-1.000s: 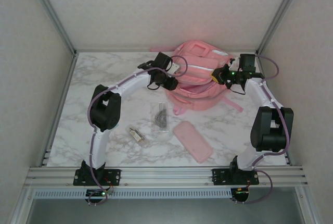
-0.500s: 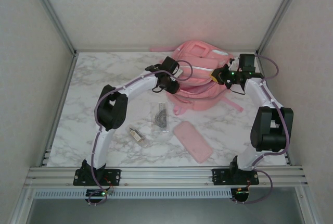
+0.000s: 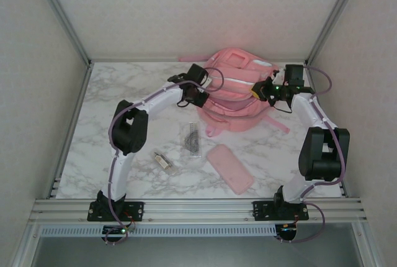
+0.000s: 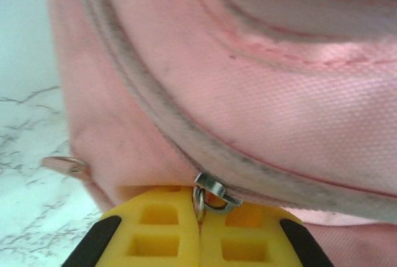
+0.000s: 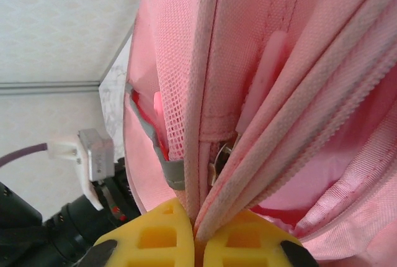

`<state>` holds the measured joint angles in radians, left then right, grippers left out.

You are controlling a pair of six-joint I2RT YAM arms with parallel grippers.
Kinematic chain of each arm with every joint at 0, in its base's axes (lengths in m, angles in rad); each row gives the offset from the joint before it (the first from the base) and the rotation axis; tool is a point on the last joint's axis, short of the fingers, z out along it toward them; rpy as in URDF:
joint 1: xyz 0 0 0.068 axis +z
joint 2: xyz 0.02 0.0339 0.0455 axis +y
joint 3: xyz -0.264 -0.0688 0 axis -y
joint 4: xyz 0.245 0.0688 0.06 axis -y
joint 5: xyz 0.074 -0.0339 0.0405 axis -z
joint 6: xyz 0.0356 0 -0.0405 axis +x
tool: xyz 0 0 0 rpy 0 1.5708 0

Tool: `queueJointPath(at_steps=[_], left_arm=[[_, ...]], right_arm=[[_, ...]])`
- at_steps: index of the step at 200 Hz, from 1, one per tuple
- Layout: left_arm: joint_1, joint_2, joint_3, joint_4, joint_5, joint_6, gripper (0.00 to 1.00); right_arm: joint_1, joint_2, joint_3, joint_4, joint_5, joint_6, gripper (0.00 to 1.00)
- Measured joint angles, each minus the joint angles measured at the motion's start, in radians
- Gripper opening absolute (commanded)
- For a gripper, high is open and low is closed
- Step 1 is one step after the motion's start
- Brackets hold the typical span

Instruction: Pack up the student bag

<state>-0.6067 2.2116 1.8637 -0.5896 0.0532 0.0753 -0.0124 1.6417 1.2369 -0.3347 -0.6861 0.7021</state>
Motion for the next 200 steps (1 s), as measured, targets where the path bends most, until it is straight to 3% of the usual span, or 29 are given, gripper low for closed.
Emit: queueJointPath(at_steps=[31, 65, 109, 125, 155, 177, 200], left_arm=[[0.032, -0.026, -0.01, 0.002, 0.066, 0.032, 0.0], [0.066, -0.049, -0.045, -0.01, 0.225, 0.068, 0.0], [0.042, -0.178, -0.252, 0.041, 0.325, 0.066, 0.0], [0.01, -0.232, -0.315, 0.073, 0.333, 0.043, 0.0], [-0.059, -0.273, -0.351, 0.112, 0.348, -0.019, 0.0], [-0.089, -0.269, -0.35, 0.127, 0.354, -0.076, 0.0], [-0.09, -0.232, -0.286, 0.11, 0.356, -0.13, 0.0]], right_arm=[[0.008, -0.002, -0.002, -0.003, 0.0, -0.01, 0.0], [0.008, -0.002, -0.002, -0.023, 0.004, -0.038, 0.0], [0.002, 0.069, 0.095, -0.153, 0.011, -0.142, 0.0], [-0.008, 0.112, 0.164, -0.203, 0.042, -0.165, 0.14], [-0.031, 0.15, 0.224, -0.169, 0.097, -0.121, 0.62], [-0.04, 0.131, 0.187, -0.113, 0.137, -0.085, 0.73], [-0.037, 0.029, 0.027, -0.073, 0.166, -0.053, 0.76]])
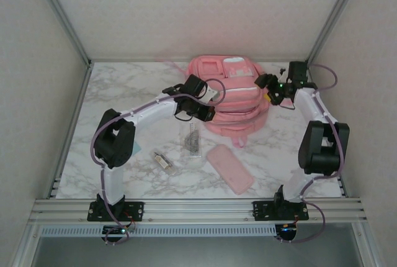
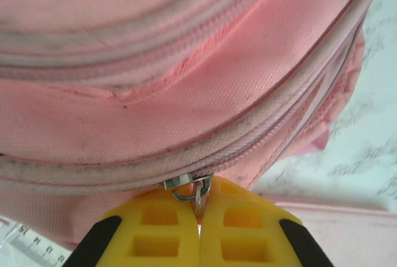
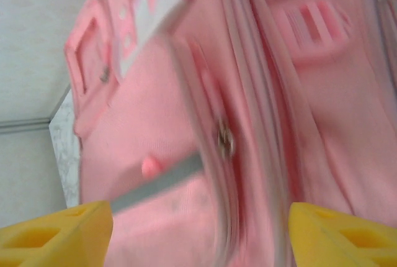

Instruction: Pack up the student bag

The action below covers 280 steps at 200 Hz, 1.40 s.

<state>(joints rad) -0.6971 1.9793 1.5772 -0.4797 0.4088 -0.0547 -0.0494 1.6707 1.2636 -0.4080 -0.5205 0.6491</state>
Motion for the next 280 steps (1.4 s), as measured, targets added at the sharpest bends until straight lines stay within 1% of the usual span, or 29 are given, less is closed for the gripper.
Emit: queueJointPath(at_steps=[24, 40, 52, 74, 91, 101, 117, 133, 144, 167, 200, 221, 259, 280], left_arm=[[-0.008, 0.036, 0.075, -0.023, 0.002, -0.029, 0.0], [-0.017, 0.046, 0.1, -0.026, 0.002, -0.037, 0.0], [-0.027, 0.046, 0.103, -0.027, 0.001, -0.04, 0.0], [-0.045, 0.046, 0.102, -0.027, -0.002, -0.045, 0.0], [-0.059, 0.045, 0.094, -0.018, -0.007, -0.051, 0.0], [-0.068, 0.044, 0.08, -0.013, -0.018, -0.056, 0.0], [-0.074, 0.044, 0.054, -0.006, -0.029, -0.067, 0.0], [-0.076, 0.044, 0.035, -0.002, -0.039, -0.075, 0.0], [-0.076, 0.042, 0.03, 0.0, -0.044, -0.08, 0.0], [-0.08, 0.042, 0.03, 0.001, -0.06, -0.083, 0.0], [-0.09, 0.042, 0.031, 0.011, -0.082, -0.107, 0.0], [-0.09, 0.042, 0.031, 0.018, -0.086, -0.125, 0.0], [-0.092, 0.041, 0.048, 0.018, -0.081, -0.137, 0.0], [-0.093, 0.034, 0.049, 0.018, -0.076, -0.14, 0.0]], right_arm=[[0.012, -0.16, -0.174, 0.005, 0.014, 0.047, 0.76], [0.041, -0.235, -0.228, 0.021, 0.017, 0.081, 0.76], [0.077, -0.26, -0.244, 0.055, 0.017, 0.114, 0.76], [0.154, -0.249, -0.263, 0.163, 0.012, 0.191, 0.73], [0.205, -0.204, -0.276, 0.254, 0.012, 0.264, 0.69], [0.227, -0.169, -0.276, 0.301, 0.013, 0.299, 0.66], [0.257, -0.113, -0.276, 0.364, 0.013, 0.346, 0.65], [0.281, -0.078, -0.276, 0.385, 0.023, 0.38, 0.65], [0.289, -0.071, -0.28, 0.395, 0.029, 0.397, 0.66], [0.292, -0.094, -0.315, 0.433, 0.037, 0.422, 0.71], [0.303, -0.237, -0.394, 0.406, 0.062, 0.436, 0.75], [0.306, -0.306, -0.438, 0.412, 0.05, 0.451, 0.76], [0.31, -0.269, -0.506, 0.497, 0.02, 0.537, 0.76], [0.315, -0.227, -0.506, 0.538, 0.023, 0.559, 0.73]])
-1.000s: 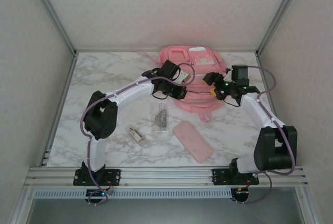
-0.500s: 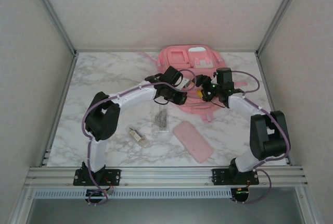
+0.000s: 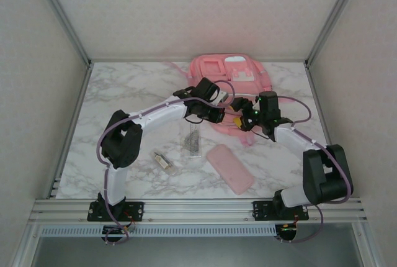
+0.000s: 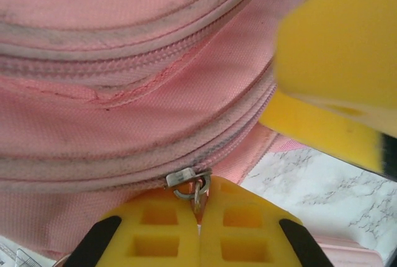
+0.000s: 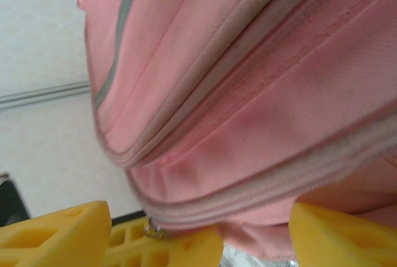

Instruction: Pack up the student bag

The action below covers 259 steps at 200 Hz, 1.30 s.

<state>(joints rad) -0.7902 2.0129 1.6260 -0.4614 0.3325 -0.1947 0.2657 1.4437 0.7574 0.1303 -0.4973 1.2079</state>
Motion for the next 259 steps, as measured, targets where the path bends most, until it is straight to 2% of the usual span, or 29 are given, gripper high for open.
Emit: queueJointPath(at_steps=[10, 18, 28, 37, 48, 83, 109, 158, 189, 228, 244, 259], left_arm=[[-0.001, -0.003, 0.0, 0.0, 0.0, 0.0, 0.0], [-0.001, -0.004, 0.0, -0.002, 0.0, 0.003, 0.0], [-0.001, -0.006, 0.0, -0.005, -0.001, 0.007, 0.0], [-0.001, -0.009, -0.001, -0.007, -0.005, 0.014, 0.0], [-0.001, -0.014, -0.001, -0.015, -0.02, 0.029, 0.0], [-0.003, -0.015, 0.012, -0.089, -0.128, 0.129, 0.0], [0.0, -0.015, 0.028, -0.142, -0.191, 0.208, 0.0], [0.081, -0.009, 0.066, -0.211, -0.247, 0.33, 0.0], [0.143, 0.071, 0.187, -0.224, -0.316, 0.364, 0.0], [0.2, 0.214, 0.312, -0.184, -0.456, 0.375, 0.0], [0.205, 0.227, 0.317, -0.174, -0.491, 0.366, 0.11], [0.203, 0.22, 0.308, -0.156, -0.526, 0.343, 0.31]], right_arm=[[0.0, 0.014, 0.002, 0.016, 0.006, 0.008, 0.7], [0.0, 0.028, 0.009, 0.019, 0.013, 0.005, 0.6], [0.001, 0.048, 0.023, 0.021, 0.032, 0.007, 0.41], [0.002, 0.066, 0.037, 0.018, 0.043, -0.006, 0.19], [0.003, 0.082, 0.052, 0.007, 0.058, -0.011, 0.0], [0.014, 0.09, 0.088, -0.027, 0.076, -0.028, 0.0], [0.019, 0.08, 0.117, -0.098, 0.109, -0.098, 0.0], [0.02, 0.063, 0.146, -0.172, 0.134, -0.2, 0.0], [0.026, 0.063, 0.15, -0.172, 0.131, -0.226, 0.0], [0.05, 0.082, 0.168, -0.183, 0.134, -0.251, 0.0], [0.063, 0.096, 0.187, -0.194, 0.134, -0.261, 0.02], [0.076, 0.106, 0.211, -0.211, 0.135, -0.281, 0.25]])
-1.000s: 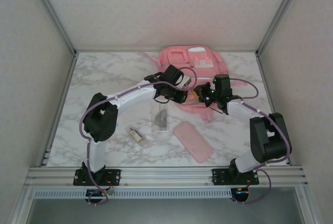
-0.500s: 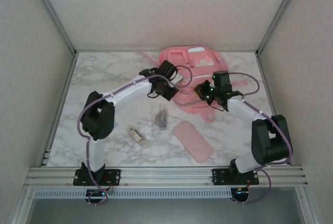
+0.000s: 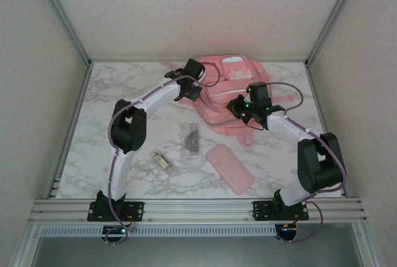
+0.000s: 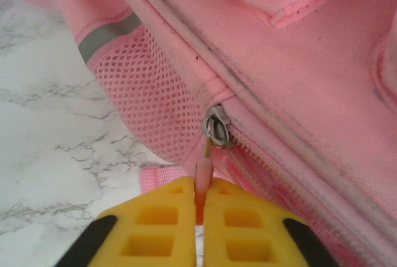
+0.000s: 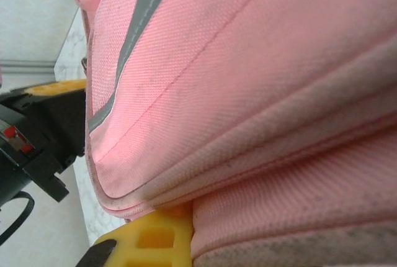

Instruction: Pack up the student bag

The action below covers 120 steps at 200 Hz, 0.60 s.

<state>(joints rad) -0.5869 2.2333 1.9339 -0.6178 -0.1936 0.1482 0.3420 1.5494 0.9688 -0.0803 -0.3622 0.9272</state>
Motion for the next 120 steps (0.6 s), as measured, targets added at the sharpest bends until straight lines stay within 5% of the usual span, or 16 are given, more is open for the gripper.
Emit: queueJointPath(at_steps=[35, 46, 51, 120], left_arm=[[0.027, -0.067, -0.108, 0.03, -0.082, -0.094, 0.71], [0.034, -0.103, -0.154, 0.038, -0.095, -0.136, 0.94], [0.037, -0.122, -0.176, 0.041, -0.1, -0.15, 1.0], [0.041, -0.439, -0.443, 0.136, -0.045, -0.373, 1.0]], right_arm=[[0.035, -0.007, 0.049, -0.095, -0.002, -0.125, 0.81], [0.054, -0.029, 0.052, -0.13, 0.012, -0.182, 0.98], [0.06, -0.044, 0.052, -0.151, 0.023, -0.198, 0.99], [0.134, -0.295, -0.034, -0.388, 0.099, -0.342, 0.99]])
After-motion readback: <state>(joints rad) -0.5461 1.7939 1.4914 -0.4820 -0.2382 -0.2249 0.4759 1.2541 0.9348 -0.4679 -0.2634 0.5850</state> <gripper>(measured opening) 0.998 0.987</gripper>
